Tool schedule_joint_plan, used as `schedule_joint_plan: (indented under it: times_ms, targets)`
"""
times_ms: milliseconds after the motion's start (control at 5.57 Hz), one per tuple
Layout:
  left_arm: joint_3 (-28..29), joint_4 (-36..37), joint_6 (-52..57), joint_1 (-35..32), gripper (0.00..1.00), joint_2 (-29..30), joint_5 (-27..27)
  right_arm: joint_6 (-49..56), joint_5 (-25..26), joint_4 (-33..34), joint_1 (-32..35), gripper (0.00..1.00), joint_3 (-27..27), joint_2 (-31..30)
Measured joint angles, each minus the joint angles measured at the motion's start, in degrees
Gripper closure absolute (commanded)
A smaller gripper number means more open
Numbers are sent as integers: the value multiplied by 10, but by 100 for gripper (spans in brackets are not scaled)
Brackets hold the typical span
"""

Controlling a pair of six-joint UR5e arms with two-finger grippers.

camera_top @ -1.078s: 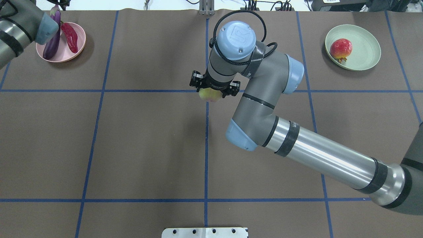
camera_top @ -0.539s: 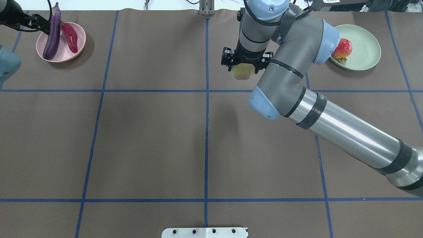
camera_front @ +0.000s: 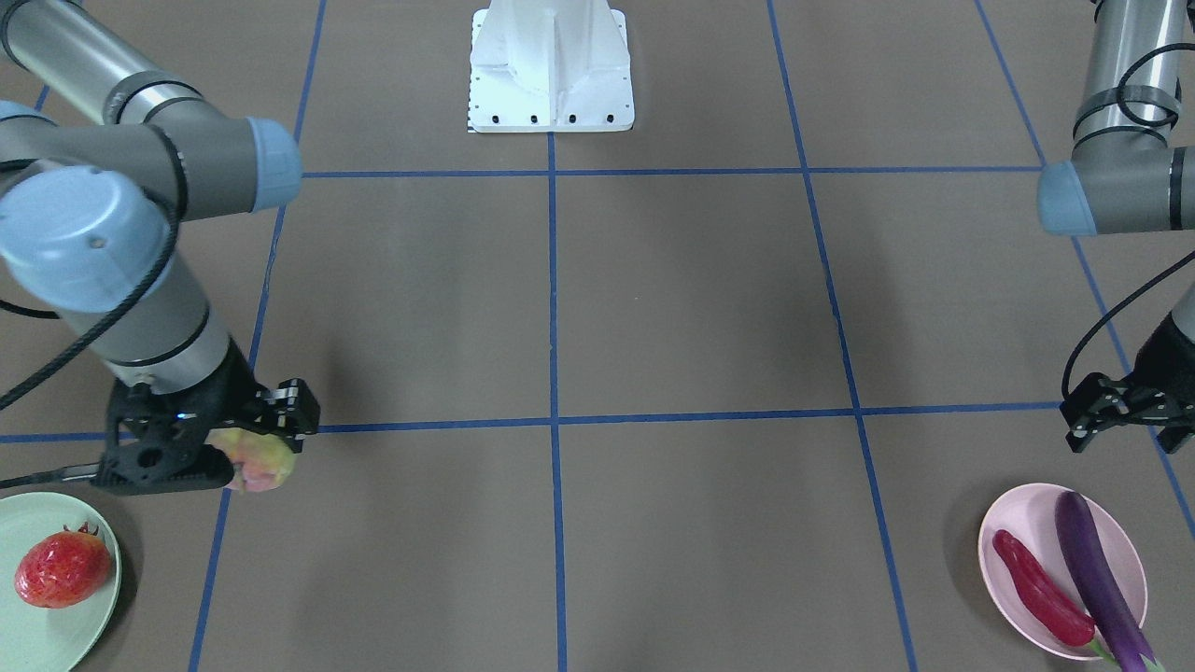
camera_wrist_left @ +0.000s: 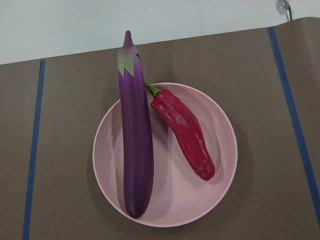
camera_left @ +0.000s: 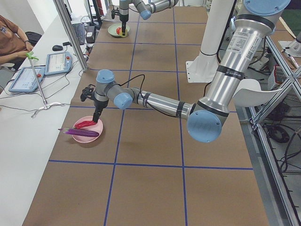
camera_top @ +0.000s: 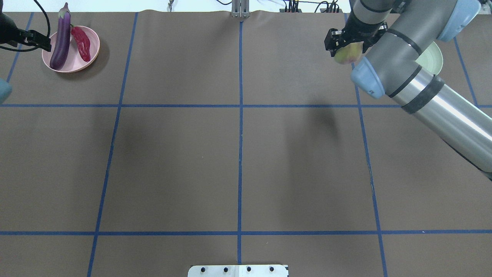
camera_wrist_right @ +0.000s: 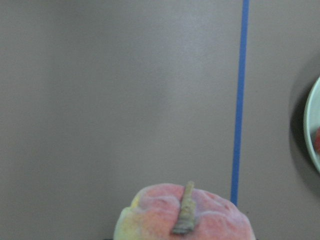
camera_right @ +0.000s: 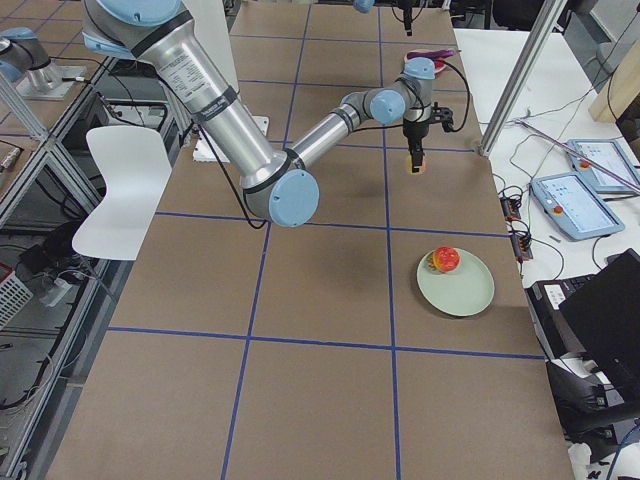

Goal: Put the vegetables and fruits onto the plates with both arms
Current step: 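Lift the peach and carry it to the green plate with the right gripper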

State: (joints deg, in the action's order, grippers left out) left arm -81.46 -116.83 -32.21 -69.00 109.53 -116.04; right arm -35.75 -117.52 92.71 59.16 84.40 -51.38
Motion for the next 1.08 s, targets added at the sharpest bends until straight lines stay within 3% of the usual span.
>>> schedule_joint_plan:
  times_ms: [718,1078]
  targets:
    - [-4,13,64,-13,0,-6,-27,345,-91,-4,167,100,-135,-36]
    - [-7,65,163,-60,0,-4,-74,386,-118,-73,177,100,-220,-43]
